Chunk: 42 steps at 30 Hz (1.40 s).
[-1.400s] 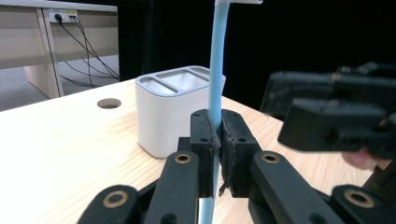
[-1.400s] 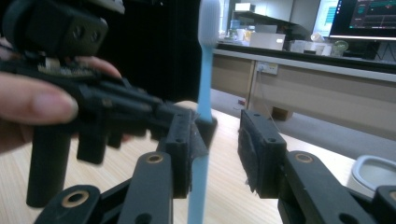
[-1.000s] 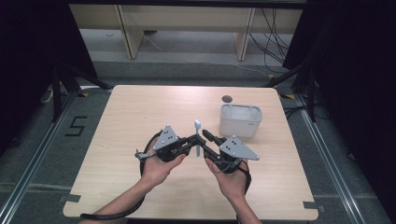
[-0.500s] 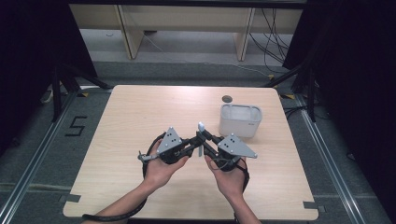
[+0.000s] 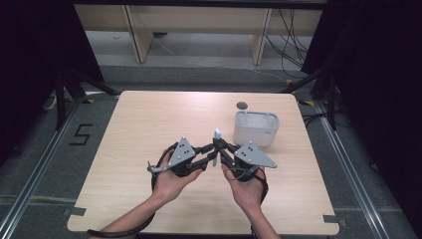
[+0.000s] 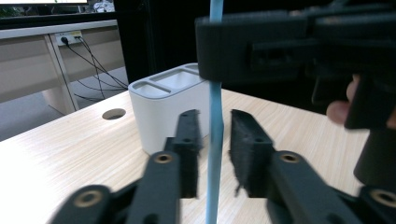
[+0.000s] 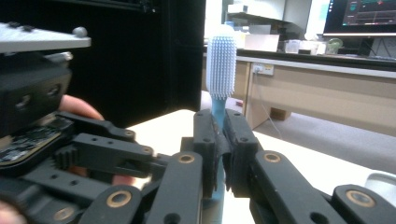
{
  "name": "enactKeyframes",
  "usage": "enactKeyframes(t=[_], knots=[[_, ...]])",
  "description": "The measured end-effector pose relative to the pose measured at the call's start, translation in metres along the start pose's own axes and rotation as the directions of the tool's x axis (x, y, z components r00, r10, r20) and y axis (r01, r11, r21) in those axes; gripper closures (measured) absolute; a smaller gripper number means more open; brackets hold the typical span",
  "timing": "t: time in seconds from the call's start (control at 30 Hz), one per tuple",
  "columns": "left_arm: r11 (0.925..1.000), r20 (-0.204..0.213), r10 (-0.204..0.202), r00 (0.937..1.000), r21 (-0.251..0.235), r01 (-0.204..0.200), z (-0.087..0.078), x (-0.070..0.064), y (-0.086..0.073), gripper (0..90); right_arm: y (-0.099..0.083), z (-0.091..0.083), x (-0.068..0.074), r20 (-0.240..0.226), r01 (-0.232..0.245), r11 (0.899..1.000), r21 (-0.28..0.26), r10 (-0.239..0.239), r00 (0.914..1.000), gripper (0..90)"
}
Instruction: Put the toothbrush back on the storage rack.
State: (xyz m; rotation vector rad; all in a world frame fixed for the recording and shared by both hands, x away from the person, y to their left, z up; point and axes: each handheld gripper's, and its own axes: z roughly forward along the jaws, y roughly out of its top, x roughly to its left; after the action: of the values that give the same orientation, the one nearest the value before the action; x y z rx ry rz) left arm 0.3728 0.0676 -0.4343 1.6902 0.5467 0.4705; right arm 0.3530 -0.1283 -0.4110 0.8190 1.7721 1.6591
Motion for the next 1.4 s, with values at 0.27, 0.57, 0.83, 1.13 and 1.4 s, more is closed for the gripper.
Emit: enactKeyframes(t=[0.27, 0.57, 0.83, 1.13, 1.4], knots=[[0.9993, -0.039, 0.029, 0.9988, 0.026, -0.028, -0.015, 0.008, -0.008, 55.1, 0.001, -0.002, -0.007, 0.02, 0.004, 1.0, 0.011, -0.004, 0.9998, 85.1], [0.9977, -0.094, 0.048, 0.9944, 0.051, -0.044, -0.045, 0.025, -0.017, 53.9, 0.003, -0.005, -0.019, 0.046, 0.017, 1.0, 0.019, -0.017, 0.9988, 85.1], [0.999, -0.152, 0.016, 0.9883, 0.045, -0.009, -0.071, 0.04, -0.033, 50.2, 0.002, -0.007, -0.025, 0.07, -0.009, 1.0, 0.027, 0.007, 0.9975, 85.1], [0.9992, -0.216, -0.01, 0.9764, 0.034, 0.018, -0.092, 0.053, -0.048, 46.3, 0.004, -0.008, -0.033, 0.096, 0.022, 1.0, 0.019, -0.024, 0.9951, 85.1], [0.999, -0.255, -0.019, 0.9668, 0.033, 0.029, -0.101, 0.059, -0.064, 42.3, 0.005, -0.011, -0.04, 0.109, 0.025, 0.999, 0.022, -0.027, 0.9937, 85.1]])
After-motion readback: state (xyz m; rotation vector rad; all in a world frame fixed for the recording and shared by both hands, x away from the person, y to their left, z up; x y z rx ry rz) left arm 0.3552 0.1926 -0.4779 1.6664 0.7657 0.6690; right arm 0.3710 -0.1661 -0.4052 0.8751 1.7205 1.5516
